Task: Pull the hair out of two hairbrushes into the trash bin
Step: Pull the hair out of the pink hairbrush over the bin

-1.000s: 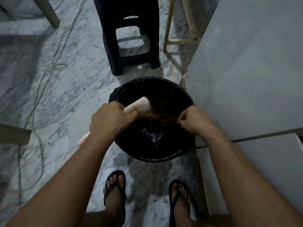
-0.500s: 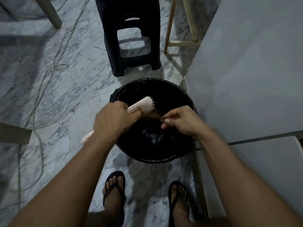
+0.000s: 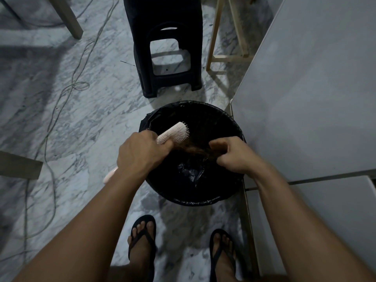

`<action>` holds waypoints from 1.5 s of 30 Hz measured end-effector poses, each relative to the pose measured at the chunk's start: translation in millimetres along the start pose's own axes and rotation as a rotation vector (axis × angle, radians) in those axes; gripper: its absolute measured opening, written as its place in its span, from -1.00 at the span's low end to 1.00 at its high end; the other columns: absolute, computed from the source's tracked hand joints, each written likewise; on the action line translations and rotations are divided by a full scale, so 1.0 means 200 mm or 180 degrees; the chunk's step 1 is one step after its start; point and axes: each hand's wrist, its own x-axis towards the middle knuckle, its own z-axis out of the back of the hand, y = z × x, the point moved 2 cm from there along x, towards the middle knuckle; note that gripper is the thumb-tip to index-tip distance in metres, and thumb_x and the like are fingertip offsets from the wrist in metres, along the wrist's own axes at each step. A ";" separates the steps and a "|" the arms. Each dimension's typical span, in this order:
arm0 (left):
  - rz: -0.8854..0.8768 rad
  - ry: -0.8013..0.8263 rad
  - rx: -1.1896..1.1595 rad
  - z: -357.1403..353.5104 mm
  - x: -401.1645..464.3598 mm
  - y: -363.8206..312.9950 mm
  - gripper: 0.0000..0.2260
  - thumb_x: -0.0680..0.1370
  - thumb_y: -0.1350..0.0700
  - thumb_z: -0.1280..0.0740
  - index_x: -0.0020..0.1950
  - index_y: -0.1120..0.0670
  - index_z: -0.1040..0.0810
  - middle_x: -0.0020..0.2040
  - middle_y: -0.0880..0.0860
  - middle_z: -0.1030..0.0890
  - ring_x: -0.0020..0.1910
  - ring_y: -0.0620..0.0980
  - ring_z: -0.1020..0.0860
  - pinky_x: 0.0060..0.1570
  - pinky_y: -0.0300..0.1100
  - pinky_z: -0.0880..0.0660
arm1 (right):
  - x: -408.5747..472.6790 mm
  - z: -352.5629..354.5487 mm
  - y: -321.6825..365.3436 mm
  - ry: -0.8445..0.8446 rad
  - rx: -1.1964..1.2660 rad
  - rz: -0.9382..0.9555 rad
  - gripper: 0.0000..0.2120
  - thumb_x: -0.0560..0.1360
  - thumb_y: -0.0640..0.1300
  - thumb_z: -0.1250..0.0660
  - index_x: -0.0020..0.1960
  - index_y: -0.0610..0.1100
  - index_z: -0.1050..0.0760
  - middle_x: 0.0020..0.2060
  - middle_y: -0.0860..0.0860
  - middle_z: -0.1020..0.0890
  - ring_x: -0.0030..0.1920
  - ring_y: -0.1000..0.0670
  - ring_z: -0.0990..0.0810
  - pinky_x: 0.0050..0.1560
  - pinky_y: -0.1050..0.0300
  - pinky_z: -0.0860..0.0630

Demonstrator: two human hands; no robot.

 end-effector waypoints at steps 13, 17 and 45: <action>-0.0331 -0.0077 -0.0110 -0.03 -0.05 -0.13 -0.55 0.39 -0.34 -0.24 -0.20 0.04 -0.59 -0.27 0.10 -0.62 -0.21 0.17 -0.60 -0.20 -0.02 -0.57 | 0.00 -0.12 0.07 0.0102 0.1617 -0.0087 -0.32 0.46 -0.36 -0.39 0.47 -0.24 -0.13 -0.35 -0.03 -0.72 -0.30 0.12 -0.70 -0.27 0.28 -0.55; -0.0334 -0.0092 -0.0030 -0.03 -0.04 -0.12 -0.56 0.41 -0.34 -0.24 -0.17 0.02 -0.60 -0.26 0.08 -0.61 -0.22 0.14 -0.60 -0.24 -0.05 -0.53 | -0.02 -0.06 0.07 0.0074 0.1000 0.0101 -0.33 0.48 -0.31 -0.39 0.47 -0.17 -0.13 -0.31 -0.01 -0.71 -0.24 0.09 -0.69 0.01 0.12 -0.60; 0.0067 -0.0063 -0.0859 0.05 -0.02 -0.04 -0.51 0.42 -0.36 -0.29 -0.39 0.06 -0.48 -0.44 0.01 -0.49 -0.39 0.05 -0.52 -0.44 -0.17 -0.26 | 0.01 -0.03 0.01 -0.0314 -0.0711 -0.0021 -0.37 0.40 -0.27 -0.36 0.44 -0.06 -0.34 0.35 -0.07 -0.48 0.31 -0.10 -0.48 0.28 0.03 -0.46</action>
